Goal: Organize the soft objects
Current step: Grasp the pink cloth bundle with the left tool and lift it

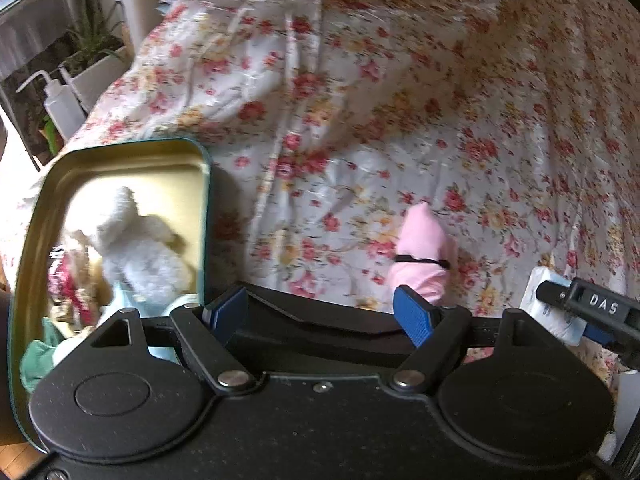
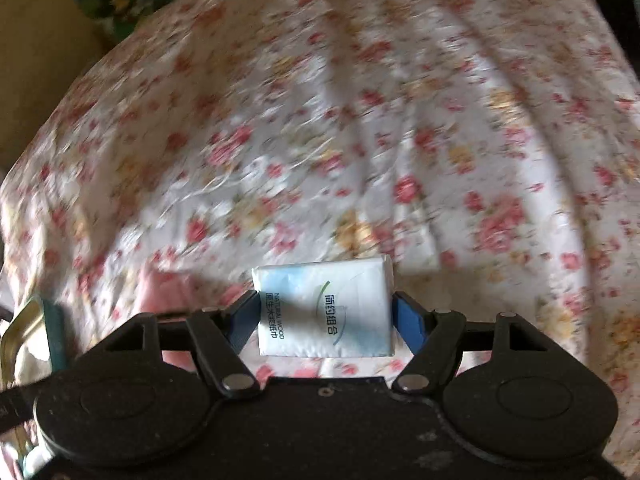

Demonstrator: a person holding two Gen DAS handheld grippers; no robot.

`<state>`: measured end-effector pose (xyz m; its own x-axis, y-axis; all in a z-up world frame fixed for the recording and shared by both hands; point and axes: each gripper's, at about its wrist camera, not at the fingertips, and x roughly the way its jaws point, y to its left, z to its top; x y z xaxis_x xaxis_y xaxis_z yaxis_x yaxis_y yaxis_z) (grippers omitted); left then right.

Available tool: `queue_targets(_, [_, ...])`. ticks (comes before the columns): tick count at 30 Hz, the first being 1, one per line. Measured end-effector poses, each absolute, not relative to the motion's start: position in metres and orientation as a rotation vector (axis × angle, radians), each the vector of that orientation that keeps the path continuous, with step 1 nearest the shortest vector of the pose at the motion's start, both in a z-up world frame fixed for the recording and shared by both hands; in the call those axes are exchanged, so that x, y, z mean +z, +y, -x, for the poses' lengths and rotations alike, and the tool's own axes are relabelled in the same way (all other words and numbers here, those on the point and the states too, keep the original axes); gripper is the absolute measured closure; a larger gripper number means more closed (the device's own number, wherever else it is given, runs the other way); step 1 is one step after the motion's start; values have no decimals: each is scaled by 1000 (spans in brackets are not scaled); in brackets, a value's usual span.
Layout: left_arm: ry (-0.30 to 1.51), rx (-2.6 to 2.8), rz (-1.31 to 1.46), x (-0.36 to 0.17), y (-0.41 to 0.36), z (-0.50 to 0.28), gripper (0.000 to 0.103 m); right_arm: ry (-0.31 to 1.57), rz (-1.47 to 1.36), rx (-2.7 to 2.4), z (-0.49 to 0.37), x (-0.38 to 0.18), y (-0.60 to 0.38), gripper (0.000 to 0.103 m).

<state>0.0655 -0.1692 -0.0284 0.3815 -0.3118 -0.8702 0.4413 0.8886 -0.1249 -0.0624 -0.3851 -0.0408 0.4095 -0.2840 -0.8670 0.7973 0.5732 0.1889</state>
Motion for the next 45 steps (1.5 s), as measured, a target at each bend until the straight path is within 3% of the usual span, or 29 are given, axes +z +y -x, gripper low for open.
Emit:
queue_targets(25, [1148, -534, -196, -88, -266, -64, 28, 732, -777, -737, 88, -41, -409, 31])
queue_targets(27, [1158, -550, -201, -92, -268, -64, 34, 727, -776, -732, 88, -40, -408, 31])
queue_targets(28, [1164, -563, -202, -93, -269, -65, 46, 724, -777, -730, 88, -40, -408, 31])
queue_targets(29, [1166, -569, -205, -94, -270, -65, 64, 722, -778, -728, 89, -40, -408, 31])
queue_targets(30, [1165, -567, -210, -94, -270, -65, 69, 719, -777, -727, 89, -40, -407, 31])
queue_targets(45, [1011, -541, -99, -16, -220, -58, 73, 712, -769, -713, 87, -40, -403, 31])
